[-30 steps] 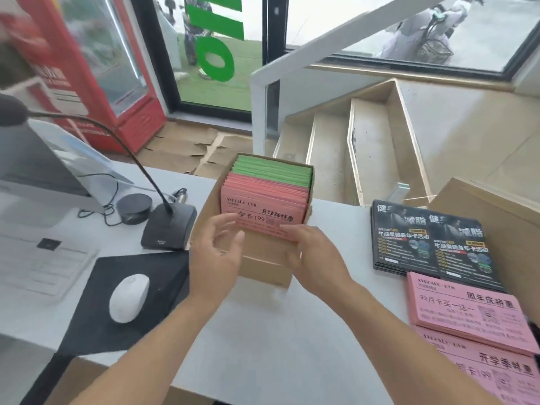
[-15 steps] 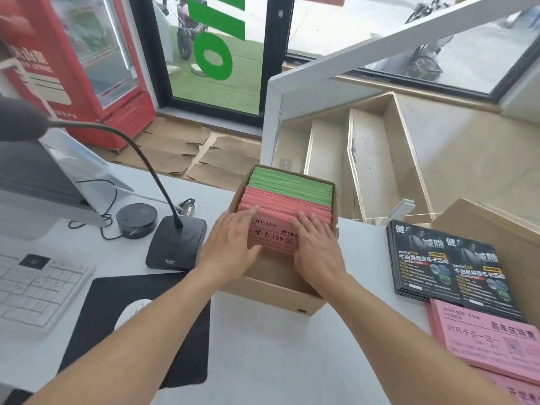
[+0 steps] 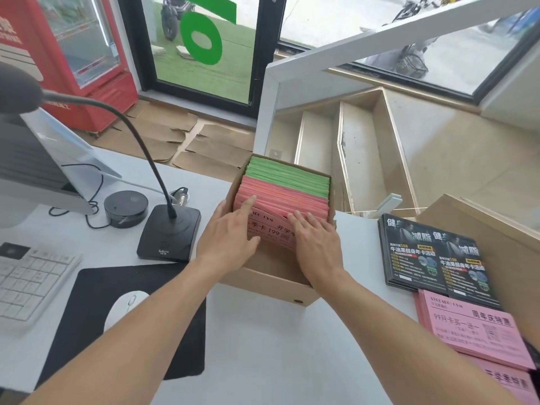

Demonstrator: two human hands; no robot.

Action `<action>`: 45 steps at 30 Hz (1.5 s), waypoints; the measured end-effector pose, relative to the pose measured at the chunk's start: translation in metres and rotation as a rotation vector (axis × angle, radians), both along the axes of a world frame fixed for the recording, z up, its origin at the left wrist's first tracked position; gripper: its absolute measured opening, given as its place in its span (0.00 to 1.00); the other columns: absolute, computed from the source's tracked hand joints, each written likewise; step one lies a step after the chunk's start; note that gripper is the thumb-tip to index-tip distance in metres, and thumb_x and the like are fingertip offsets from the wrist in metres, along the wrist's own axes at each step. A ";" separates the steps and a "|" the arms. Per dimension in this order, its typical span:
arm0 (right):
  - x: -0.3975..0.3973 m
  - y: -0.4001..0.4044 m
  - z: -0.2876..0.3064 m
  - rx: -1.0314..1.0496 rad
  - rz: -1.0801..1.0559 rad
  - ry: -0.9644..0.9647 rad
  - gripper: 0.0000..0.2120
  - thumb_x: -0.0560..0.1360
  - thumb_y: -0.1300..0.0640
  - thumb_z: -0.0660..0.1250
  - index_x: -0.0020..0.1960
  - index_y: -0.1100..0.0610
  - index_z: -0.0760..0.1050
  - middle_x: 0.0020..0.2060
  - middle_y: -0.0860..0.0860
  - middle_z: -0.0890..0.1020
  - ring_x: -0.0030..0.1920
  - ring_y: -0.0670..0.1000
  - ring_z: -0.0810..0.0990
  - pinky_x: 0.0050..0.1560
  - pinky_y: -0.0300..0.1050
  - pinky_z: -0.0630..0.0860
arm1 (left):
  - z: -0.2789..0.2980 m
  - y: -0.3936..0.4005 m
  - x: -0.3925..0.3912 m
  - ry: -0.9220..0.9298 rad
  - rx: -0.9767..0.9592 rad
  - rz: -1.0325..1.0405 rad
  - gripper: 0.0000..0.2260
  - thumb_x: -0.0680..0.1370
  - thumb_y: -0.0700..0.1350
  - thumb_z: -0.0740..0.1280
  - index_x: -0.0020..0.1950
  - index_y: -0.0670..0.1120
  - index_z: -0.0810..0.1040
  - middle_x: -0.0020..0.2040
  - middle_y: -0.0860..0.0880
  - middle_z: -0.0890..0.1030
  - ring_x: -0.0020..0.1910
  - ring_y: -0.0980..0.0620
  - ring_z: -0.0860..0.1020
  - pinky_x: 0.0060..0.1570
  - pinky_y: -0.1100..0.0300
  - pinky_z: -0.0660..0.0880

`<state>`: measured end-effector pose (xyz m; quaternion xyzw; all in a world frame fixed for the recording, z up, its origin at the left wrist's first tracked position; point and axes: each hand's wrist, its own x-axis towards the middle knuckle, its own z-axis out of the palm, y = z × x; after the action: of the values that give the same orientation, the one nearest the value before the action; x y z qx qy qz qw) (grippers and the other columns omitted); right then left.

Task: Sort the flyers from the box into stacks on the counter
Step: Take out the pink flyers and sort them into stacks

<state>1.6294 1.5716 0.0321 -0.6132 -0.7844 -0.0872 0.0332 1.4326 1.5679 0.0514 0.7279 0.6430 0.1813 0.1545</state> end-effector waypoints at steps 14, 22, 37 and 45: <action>-0.003 -0.014 0.044 -0.026 0.013 0.222 0.32 0.77 0.54 0.68 0.77 0.39 0.60 0.42 0.46 0.85 0.42 0.54 0.84 0.39 0.48 0.75 | -0.013 0.000 -0.011 -0.250 0.314 0.025 0.42 0.72 0.44 0.77 0.81 0.50 0.57 0.70 0.49 0.68 0.68 0.49 0.67 0.70 0.49 0.69; 0.070 -0.083 0.130 0.024 0.006 0.482 0.28 0.78 0.59 0.69 0.71 0.35 0.66 0.53 0.34 0.84 0.50 0.50 0.85 0.48 0.50 0.79 | 0.069 -0.036 0.021 -0.750 0.128 -0.146 0.40 0.70 0.42 0.81 0.75 0.62 0.67 0.44 0.57 0.86 0.53 0.64 0.82 0.59 0.61 0.78; 0.207 -0.247 0.020 -0.326 -0.356 0.714 0.28 0.77 0.62 0.71 0.59 0.27 0.76 0.50 0.23 0.79 0.55 0.33 0.79 0.58 0.37 0.78 | -0.052 -0.162 0.154 -0.713 -0.218 -0.377 0.18 0.76 0.38 0.75 0.58 0.59 0.83 0.51 0.61 0.83 0.52 0.57 0.82 0.51 0.59 0.78; 0.219 -0.258 0.010 -0.287 -0.328 0.811 0.27 0.78 0.64 0.71 0.65 0.33 0.75 0.50 0.27 0.80 0.54 0.33 0.79 0.57 0.35 0.78 | -0.046 -0.176 0.161 -0.700 -0.299 -0.225 0.21 0.78 0.39 0.73 0.63 0.62 0.77 0.49 0.63 0.83 0.50 0.56 0.81 0.50 0.65 0.76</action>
<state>1.8480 1.3140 0.0419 -0.7122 -0.6047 0.2654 0.2381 1.5938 1.3920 0.0057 0.6576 0.4871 0.3046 0.4874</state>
